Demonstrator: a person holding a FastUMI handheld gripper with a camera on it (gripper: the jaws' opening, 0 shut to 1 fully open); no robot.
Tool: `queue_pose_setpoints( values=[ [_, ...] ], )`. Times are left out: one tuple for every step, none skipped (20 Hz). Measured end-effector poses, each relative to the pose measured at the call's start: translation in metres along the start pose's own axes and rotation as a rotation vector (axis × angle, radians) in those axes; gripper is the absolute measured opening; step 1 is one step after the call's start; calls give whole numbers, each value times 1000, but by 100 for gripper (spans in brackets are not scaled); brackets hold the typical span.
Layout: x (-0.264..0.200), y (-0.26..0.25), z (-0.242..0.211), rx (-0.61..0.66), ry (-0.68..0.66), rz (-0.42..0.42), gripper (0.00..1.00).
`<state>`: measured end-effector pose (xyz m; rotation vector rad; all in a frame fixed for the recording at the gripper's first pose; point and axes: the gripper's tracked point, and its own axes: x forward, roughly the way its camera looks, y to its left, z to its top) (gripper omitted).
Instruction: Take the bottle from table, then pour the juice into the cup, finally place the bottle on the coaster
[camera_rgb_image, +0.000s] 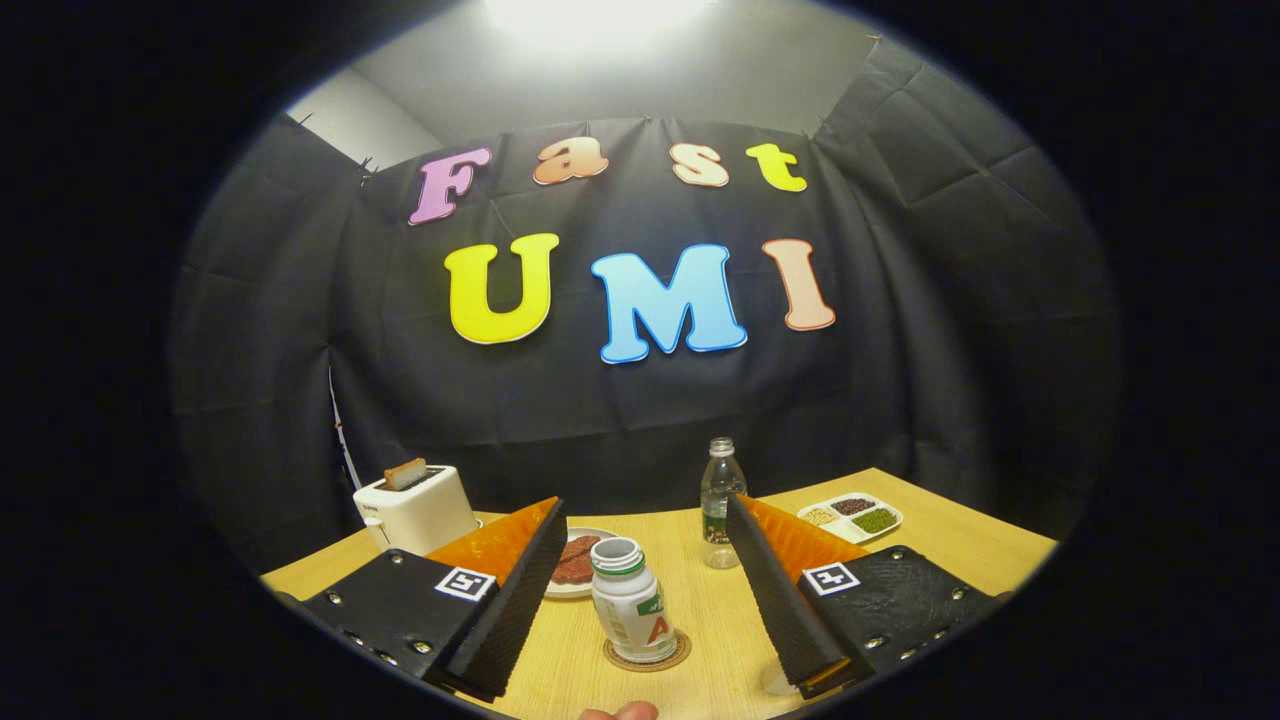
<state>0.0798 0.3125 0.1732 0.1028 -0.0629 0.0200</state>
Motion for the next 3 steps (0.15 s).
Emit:
queue_pose_setpoints(
  values=[
    [-5,-6,3,0,-3,-6,96],
    [-9,-12,4,1,-4,-11,96],
    [-14,-20,6,2,-6,-15,96]
  ],
)
